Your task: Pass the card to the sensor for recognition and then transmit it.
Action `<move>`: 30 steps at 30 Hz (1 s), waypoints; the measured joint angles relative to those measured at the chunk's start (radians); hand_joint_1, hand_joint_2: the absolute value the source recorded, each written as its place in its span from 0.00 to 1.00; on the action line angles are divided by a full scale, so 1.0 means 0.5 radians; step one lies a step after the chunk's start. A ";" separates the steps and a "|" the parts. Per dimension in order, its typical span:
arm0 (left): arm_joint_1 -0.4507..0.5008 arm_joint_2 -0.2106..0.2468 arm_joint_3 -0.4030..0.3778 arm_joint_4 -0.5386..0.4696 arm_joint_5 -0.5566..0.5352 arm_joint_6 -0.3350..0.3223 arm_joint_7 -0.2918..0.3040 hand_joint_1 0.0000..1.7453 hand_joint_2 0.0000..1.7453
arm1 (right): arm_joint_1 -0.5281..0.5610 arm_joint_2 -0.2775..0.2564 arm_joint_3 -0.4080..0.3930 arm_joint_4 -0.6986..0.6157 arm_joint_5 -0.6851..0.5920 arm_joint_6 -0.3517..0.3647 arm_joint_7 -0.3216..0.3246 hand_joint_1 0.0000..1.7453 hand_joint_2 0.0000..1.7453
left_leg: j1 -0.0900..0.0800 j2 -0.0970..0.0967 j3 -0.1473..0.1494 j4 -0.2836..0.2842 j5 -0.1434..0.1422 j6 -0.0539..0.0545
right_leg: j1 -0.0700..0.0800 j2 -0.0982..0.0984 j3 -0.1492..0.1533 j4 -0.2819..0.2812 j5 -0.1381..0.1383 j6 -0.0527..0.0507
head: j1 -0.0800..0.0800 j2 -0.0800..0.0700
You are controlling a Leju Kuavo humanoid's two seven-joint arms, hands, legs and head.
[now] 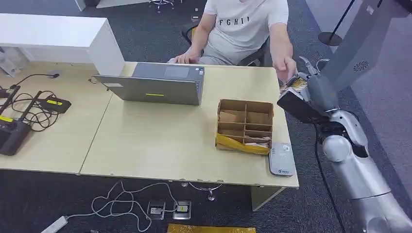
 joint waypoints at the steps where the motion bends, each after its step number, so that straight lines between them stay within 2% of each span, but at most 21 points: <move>1: 0.000 0.000 -0.008 0.000 0.000 0.000 0.000 0.00 0.00 | -0.007 0.006 0.005 0.018 0.000 0.000 -0.002 1.00 1.00 | 0.000 0.000 0.000 0.000 0.000 0.000 | 0.000 0.000 0.000 0.000 0.000 0.000 | 0.000 0.000; 5: 0.000 -0.001 -0.013 0.000 0.000 0.001 0.000 0.00 0.00 | -0.020 0.021 0.027 0.073 -0.001 -0.002 -0.005 1.00 1.00 | 0.000 0.000 0.000 0.000 0.000 0.000 | 0.000 0.000 0.000 0.000 0.000 0.000 | 0.000 0.000; 7: 0.001 -0.002 -0.013 0.000 0.001 0.002 0.000 0.00 0.00 | -0.022 0.025 0.031 0.088 -0.001 -0.002 -0.005 0.00 1.00 | 0.000 0.000 0.000 0.000 0.000 0.000 | 0.000 0.000 0.000 0.000 0.000 0.000 | 0.000 0.000; 13: 0.002 -0.014 -0.014 0.000 0.008 0.002 -0.002 0.00 0.00 | -0.020 0.028 0.046 0.112 -0.015 -0.027 0.010 0.00 1.00 | 0.000 0.001 0.001 0.000 0.000 0.000 | 0.000 0.003 -0.002 0.000 0.000 0.000 | 0.000 0.000; 14: 0.002 -0.014 -0.014 0.000 0.011 0.002 -0.005 0.00 0.00 | -0.017 0.027 0.046 0.112 -0.031 -0.031 0.018 0.00 0.00 | 0.000 0.001 0.001 0.000 0.000 0.000 | 0.000 0.003 -0.002 0.000 0.000 0.000 | -0.001 0.000; 18: 0.003 -0.020 -0.014 0.000 0.026 0.006 -0.019 0.00 0.00 | 0.020 0.017 0.031 0.102 -0.230 -0.075 0.003 0.00 0.00 | 0.000 0.001 0.002 0.001 0.000 0.000 | 0.000 0.003 -0.002 0.000 0.000 0.000 | -0.001 0.000; 23: 0.005 -0.023 -0.014 0.000 0.050 0.009 -0.031 0.00 0.00 | 0.122 -0.032 -0.019 0.018 -0.282 -0.147 0.012 0.00 0.00 | 0.000 0.001 0.002 0.001 0.000 0.000 | 0.000 0.003 -0.002 0.000 0.000 0.000 | 0.000 0.000; 30: 0.004 -0.024 -0.014 0.000 0.057 0.009 -0.031 0.00 0.00 | 0.214 -0.107 -0.071 -0.099 -0.326 -0.150 0.034 0.00 0.00 | 0.000 0.003 0.002 0.001 0.000 0.000 | 0.000 0.004 -0.002 -0.001 0.000 0.000 | 0.000 0.000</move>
